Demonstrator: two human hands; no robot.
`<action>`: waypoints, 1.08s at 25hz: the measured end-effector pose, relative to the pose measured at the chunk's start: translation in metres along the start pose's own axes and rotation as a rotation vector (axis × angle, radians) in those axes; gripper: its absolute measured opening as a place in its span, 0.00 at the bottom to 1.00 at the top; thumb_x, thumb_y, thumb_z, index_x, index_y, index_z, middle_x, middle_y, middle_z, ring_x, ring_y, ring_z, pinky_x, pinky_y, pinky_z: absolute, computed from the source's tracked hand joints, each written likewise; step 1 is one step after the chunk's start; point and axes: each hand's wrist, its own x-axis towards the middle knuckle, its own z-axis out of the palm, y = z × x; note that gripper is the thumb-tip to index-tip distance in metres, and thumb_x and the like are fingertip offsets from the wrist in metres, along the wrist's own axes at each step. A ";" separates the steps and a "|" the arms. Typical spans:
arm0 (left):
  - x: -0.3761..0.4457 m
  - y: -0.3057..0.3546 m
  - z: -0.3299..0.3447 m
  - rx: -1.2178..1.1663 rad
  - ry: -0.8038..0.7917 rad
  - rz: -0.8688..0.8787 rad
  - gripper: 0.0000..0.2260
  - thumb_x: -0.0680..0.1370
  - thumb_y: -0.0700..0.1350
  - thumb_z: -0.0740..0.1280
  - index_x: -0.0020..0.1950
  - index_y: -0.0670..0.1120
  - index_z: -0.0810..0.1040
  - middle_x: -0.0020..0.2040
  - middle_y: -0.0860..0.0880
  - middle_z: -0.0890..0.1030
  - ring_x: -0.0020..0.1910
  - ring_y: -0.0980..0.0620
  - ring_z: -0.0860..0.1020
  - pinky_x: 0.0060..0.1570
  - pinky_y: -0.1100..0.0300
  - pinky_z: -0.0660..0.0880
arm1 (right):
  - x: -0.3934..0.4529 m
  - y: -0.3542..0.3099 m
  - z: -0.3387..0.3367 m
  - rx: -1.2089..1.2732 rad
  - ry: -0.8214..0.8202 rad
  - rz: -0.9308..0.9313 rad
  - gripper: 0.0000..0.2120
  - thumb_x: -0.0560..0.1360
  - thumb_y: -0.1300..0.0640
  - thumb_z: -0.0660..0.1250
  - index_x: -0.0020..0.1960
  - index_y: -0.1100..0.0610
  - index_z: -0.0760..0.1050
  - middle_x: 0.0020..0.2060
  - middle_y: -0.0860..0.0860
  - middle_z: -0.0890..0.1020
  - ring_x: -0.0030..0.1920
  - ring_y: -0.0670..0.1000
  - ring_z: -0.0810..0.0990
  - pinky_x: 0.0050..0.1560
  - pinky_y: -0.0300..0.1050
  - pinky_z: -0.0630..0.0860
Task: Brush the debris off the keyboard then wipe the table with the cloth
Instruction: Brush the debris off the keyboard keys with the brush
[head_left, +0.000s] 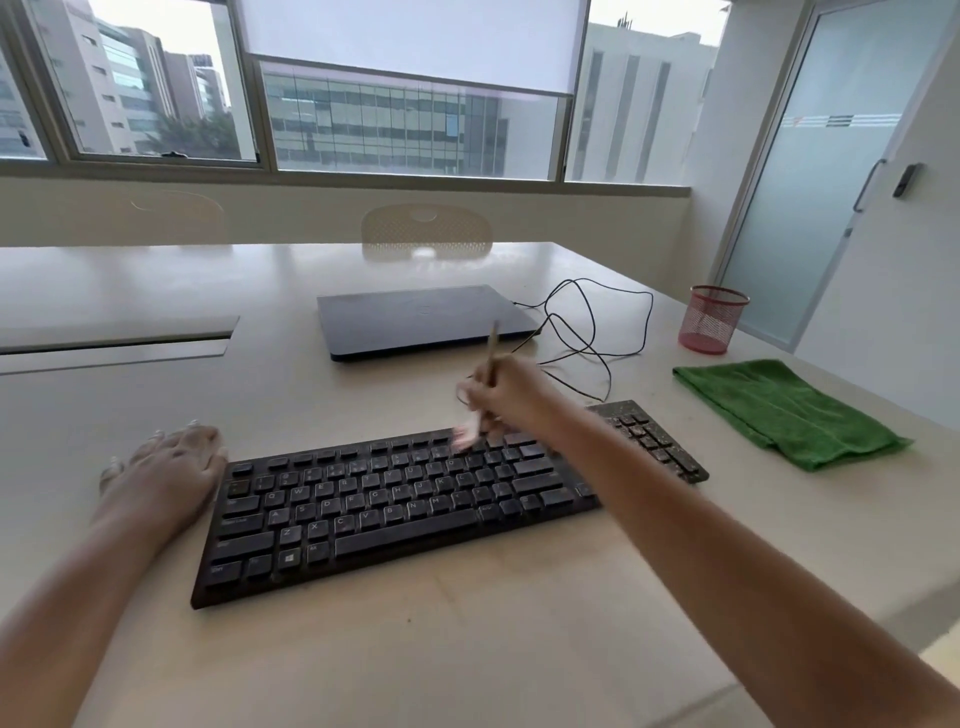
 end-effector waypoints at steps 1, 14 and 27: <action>0.000 0.001 0.000 -0.003 -0.003 -0.009 0.20 0.81 0.52 0.53 0.73 0.51 0.63 0.75 0.48 0.63 0.74 0.46 0.59 0.70 0.43 0.55 | 0.001 0.011 -0.021 -0.136 0.073 0.070 0.07 0.78 0.59 0.62 0.45 0.62 0.73 0.34 0.55 0.78 0.28 0.47 0.78 0.34 0.39 0.80; -0.007 0.007 -0.007 -0.001 -0.031 0.001 0.21 0.82 0.53 0.51 0.74 0.51 0.60 0.76 0.49 0.60 0.75 0.47 0.56 0.72 0.45 0.53 | 0.004 0.050 -0.058 -0.037 0.088 0.097 0.08 0.78 0.59 0.63 0.42 0.61 0.74 0.38 0.57 0.80 0.21 0.39 0.75 0.25 0.30 0.73; -0.004 0.002 -0.005 0.016 -0.029 0.010 0.22 0.82 0.54 0.50 0.76 0.51 0.57 0.77 0.50 0.57 0.76 0.48 0.54 0.72 0.44 0.52 | 0.012 0.075 -0.071 -0.059 0.171 0.056 0.11 0.77 0.53 0.63 0.47 0.61 0.78 0.39 0.52 0.84 0.22 0.39 0.75 0.24 0.30 0.71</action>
